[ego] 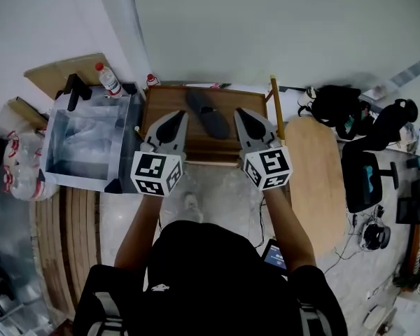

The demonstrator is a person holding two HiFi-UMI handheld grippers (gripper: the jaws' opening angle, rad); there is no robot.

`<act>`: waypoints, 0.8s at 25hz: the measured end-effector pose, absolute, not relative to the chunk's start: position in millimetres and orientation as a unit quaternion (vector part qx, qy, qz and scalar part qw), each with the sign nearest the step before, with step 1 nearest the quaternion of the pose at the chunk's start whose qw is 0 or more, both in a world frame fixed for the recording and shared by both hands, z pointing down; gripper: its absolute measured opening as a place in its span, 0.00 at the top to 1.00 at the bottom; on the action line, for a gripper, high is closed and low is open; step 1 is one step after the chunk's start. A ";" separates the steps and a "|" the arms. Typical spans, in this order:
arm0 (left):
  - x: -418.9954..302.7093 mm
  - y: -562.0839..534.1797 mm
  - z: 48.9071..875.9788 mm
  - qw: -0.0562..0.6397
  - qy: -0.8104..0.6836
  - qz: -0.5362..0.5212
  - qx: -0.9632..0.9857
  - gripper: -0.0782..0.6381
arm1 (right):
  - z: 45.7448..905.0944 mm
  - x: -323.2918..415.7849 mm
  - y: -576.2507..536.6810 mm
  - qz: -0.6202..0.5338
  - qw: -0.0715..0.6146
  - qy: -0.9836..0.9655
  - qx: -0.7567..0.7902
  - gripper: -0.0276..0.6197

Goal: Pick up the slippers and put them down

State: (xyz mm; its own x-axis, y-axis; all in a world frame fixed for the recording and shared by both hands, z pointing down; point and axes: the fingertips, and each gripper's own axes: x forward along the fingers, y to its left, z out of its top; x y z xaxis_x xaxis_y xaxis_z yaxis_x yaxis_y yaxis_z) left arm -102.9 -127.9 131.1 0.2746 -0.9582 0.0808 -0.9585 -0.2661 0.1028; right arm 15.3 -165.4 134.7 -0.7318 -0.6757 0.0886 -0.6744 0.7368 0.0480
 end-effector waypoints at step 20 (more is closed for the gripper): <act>-138.8 -204.1 182.8 0.112 -0.563 0.027 0.819 0.88 | 175.4 -23.5 -245.2 0.020 0.081 -0.918 0.389 0.97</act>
